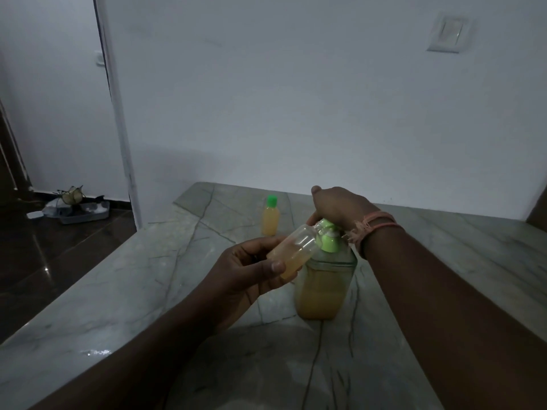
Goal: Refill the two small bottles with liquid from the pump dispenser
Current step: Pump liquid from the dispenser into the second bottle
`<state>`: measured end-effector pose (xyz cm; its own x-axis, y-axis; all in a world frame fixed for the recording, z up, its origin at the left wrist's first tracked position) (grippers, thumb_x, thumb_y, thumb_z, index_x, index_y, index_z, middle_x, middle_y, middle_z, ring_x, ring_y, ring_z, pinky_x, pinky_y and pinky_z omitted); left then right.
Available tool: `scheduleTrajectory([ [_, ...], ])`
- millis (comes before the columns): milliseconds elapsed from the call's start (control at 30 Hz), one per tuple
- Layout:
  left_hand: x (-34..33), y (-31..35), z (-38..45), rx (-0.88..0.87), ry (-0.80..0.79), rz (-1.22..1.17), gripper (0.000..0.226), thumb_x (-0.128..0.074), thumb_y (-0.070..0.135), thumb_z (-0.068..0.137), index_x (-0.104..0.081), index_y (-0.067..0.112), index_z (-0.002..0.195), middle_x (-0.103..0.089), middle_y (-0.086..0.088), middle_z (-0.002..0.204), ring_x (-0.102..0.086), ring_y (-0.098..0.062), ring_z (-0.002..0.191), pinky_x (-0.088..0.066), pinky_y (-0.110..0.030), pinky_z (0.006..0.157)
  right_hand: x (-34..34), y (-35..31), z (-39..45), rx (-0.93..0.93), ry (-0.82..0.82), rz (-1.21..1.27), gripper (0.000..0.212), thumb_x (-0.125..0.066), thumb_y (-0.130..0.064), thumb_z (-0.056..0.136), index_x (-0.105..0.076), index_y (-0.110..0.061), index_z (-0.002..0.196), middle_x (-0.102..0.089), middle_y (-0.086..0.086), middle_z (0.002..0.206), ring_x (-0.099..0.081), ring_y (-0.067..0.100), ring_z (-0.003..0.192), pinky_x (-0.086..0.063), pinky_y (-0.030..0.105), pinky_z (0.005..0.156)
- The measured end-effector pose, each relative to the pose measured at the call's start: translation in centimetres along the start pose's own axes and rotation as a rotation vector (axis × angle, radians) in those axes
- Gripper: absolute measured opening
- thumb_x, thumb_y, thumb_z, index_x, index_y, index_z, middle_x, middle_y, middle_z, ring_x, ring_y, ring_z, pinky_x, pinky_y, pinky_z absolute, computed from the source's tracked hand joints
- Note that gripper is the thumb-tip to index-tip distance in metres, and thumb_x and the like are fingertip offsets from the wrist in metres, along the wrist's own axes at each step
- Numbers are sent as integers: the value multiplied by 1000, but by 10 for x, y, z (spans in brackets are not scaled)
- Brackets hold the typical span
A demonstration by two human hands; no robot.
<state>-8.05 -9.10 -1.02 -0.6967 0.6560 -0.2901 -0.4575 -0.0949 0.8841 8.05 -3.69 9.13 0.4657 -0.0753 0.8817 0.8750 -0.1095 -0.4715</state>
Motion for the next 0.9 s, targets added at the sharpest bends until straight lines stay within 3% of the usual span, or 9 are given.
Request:
scheduleTrajectory([
  [100,1,-3,0,9,-2,14,56,-84,31,79,-66,16,130,-65,-11,130,-63,-32,119,-55,-34,91,-2,0,-2,-25,3,-15,45,-19,-19,103,-51,-2,130,-52,17,135,-48,30,120,-36,32,96],
  [200,1,-2,0,10,11,-3,57,-85,30,77,-67,16,129,-66,-12,130,-64,-33,119,-56,-33,90,0,-3,-7,-5,-14,-15,43,-19,-14,102,-48,-4,133,-52,19,132,-49,31,113,-38,33,93],
  [267,0,0,-1,10,18,-19,57,-85,29,77,-67,14,129,-65,-14,131,-64,-33,119,-56,-33,90,4,-6,-9,29,-34,-30,44,-19,-19,103,-53,-2,125,-59,15,113,-52,27,97,-41,30,82],
  [367,0,0,-1,12,19,-26,55,-84,29,79,-67,15,129,-65,-14,131,-64,-33,118,-55,-32,91,15,-4,-7,22,29,20,58,-22,-38,102,-72,-9,91,-65,-1,76,-54,14,69,-36,24,56],
  [400,0,1,-1,14,17,-38,54,-83,29,80,-67,15,129,-65,-13,131,-65,-32,118,-56,-32,90,17,-4,-6,24,45,41,60,-24,-41,101,-74,-10,87,-69,0,80,-57,14,71,-37,23,57],
  [467,0,0,0,12,10,-51,52,-81,28,81,-67,15,129,-65,-13,131,-65,-32,117,-56,-31,91,14,-4,-4,42,69,27,54,-25,-38,101,-69,-7,110,-66,12,112,-60,24,97,-44,27,76],
  [533,0,-1,1,14,2,-54,52,-81,28,82,-67,14,130,-66,-15,130,-65,-32,117,-56,-32,91,8,-2,-4,37,80,0,49,-23,-32,102,-56,-8,129,-53,19,131,-52,32,115,-40,34,92],
  [700,3,-3,-1,17,8,-58,54,-82,29,81,-66,13,130,-66,-15,129,-65,-33,117,-56,-32,90,-1,-3,-3,12,58,-5,45,-22,-17,100,-48,-13,137,-51,19,134,-48,35,120,-39,41,101],
  [900,0,-1,-3,19,4,-73,53,-83,31,80,-68,15,128,-65,-14,131,-64,-33,119,-55,-32,92,2,-7,-3,8,-44,-126,52,-20,-34,103,-54,-3,127,-54,17,133,-52,31,117,-39,34,97],
])
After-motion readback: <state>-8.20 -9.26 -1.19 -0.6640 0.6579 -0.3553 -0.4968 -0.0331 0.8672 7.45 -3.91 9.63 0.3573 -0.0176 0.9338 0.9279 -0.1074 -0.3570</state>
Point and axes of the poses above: each hand's wrist, its own z-axis towards the middle knuckle, its own x-axis out of the back of the hand, y = z × x, the point moved 5 cm from there along z, towards the middle knuckle
